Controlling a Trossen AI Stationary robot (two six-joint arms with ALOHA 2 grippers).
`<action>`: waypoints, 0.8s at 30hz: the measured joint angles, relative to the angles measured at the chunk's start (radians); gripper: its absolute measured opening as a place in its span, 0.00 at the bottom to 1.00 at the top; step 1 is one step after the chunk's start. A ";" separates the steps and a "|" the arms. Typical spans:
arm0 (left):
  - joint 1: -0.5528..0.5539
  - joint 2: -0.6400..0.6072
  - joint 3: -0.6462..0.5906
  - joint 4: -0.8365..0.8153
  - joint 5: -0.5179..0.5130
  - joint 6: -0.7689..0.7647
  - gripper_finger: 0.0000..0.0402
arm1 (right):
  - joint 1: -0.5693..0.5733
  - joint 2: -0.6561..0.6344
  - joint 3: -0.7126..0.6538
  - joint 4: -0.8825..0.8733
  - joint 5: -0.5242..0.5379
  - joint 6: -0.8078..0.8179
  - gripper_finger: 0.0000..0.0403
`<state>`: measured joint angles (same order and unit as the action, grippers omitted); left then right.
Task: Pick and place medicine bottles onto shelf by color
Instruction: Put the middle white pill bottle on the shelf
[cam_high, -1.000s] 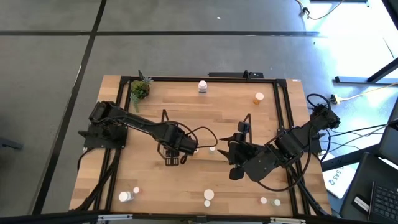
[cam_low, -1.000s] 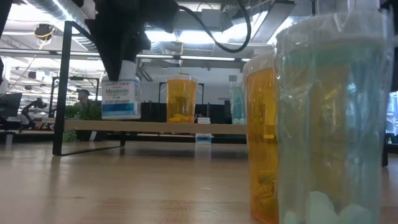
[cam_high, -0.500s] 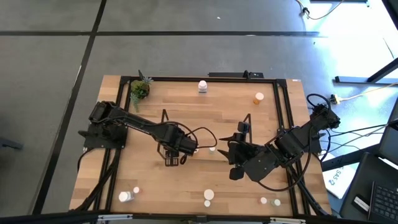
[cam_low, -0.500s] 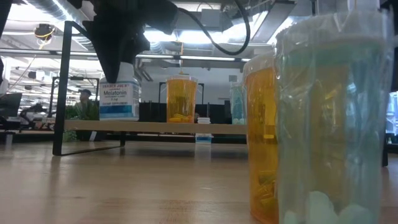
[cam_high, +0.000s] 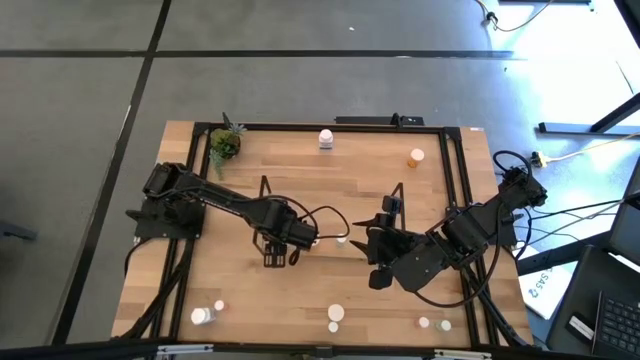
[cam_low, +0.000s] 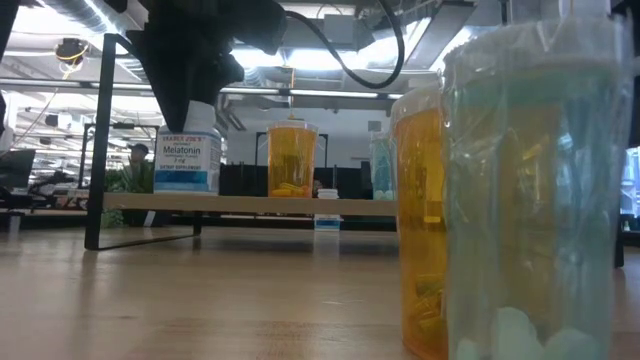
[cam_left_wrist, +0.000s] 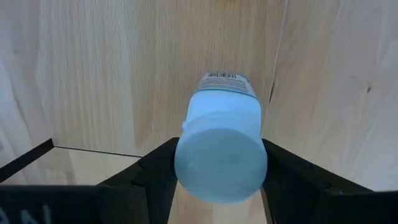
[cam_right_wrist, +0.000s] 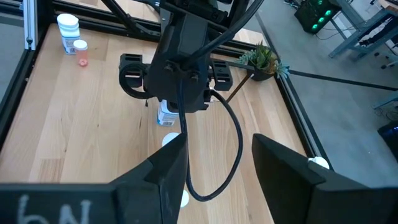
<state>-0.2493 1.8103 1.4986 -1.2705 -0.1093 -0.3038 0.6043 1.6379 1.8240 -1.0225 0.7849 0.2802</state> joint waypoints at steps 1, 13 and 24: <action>0.000 0.000 0.000 0.000 0.000 0.000 0.50 | 0.000 0.000 0.000 0.000 0.000 0.000 0.45; 0.000 0.000 0.000 -0.004 -0.001 -0.033 0.51 | 0.000 0.000 0.000 0.000 0.000 0.007 0.45; 0.000 0.000 0.000 -0.004 -0.009 -0.027 0.51 | 0.000 0.000 0.000 0.000 -0.037 0.003 0.45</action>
<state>-0.2493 1.8103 1.4986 -1.2747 -0.1181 -0.3305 0.6041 1.6375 1.8240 -1.0222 0.7478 0.2832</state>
